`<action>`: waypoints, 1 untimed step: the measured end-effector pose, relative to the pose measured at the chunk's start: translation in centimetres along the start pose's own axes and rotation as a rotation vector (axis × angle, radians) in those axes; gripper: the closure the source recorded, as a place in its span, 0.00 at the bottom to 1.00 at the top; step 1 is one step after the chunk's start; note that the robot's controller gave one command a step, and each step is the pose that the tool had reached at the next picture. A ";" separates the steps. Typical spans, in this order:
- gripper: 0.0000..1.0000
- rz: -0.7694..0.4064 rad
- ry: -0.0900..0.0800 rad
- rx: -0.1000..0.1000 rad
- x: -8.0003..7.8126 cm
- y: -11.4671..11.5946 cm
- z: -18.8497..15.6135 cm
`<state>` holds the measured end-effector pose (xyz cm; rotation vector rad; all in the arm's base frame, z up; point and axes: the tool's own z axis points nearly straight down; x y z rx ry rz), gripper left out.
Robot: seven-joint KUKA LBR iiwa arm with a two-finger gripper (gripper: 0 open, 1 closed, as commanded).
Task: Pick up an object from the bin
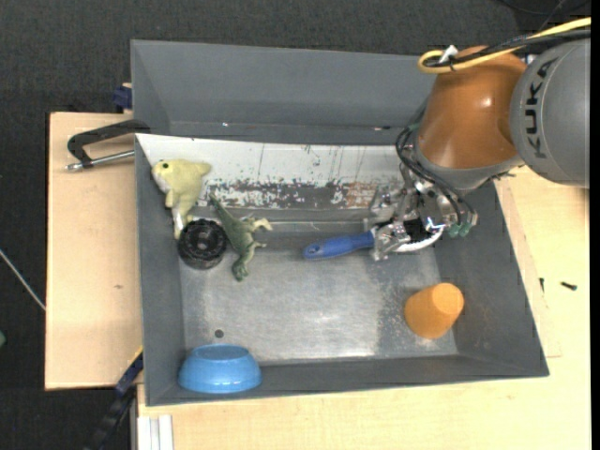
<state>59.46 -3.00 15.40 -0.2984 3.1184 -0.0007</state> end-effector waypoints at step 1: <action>1.00 0.000 0.001 0.000 -0.2 0.0 -1.5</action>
Offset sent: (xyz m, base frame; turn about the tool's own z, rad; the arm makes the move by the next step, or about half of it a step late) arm 0.0000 -0.0001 0.0138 0.0000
